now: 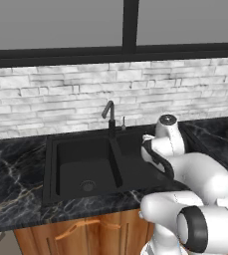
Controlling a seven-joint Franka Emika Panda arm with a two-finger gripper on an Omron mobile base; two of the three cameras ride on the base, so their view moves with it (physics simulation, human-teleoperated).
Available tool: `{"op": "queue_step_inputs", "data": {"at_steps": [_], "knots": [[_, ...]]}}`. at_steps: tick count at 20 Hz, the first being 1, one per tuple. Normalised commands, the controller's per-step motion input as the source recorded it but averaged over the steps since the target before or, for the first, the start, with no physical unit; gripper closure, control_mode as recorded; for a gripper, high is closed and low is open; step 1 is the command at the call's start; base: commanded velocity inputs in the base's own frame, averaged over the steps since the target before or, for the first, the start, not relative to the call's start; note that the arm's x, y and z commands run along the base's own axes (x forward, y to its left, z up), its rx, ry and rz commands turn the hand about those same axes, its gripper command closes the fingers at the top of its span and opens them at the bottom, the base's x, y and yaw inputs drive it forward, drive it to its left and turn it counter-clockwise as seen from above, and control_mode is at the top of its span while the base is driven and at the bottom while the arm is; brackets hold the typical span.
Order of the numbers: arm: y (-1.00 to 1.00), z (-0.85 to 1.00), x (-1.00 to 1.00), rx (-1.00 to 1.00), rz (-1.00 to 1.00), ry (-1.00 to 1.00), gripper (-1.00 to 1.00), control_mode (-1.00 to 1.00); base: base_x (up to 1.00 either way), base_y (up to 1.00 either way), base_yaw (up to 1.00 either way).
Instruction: Move any existing items from the left basin to the right basin for drying. Then move the measuring cup from the counter to the left basin of the sink for washing.
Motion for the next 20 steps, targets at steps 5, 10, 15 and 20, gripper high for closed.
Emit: {"op": "queue_step_inputs", "data": {"at_steps": [5, 10, 15, 20], "knots": [[-0.38, -0.46, 0.66, 0.00, 0.00, 0.00, 1.00, -1.00, 0.00, 0.00, 0.00], [-0.37, -0.28, 0.69, 0.03, 0.00, 0.02, 1.00, -1.00, 0.00, 0.00, 0.00], [-0.32, -0.24, 0.62, 0.05, 0.00, 0.03, 1.00, -1.00, 0.00, 0.00, 0.00], [-0.21, -0.34, 0.50, 0.04, 0.03, 0.00, 1.00, -1.00, 0.00, 0.00, 0.00]]}}
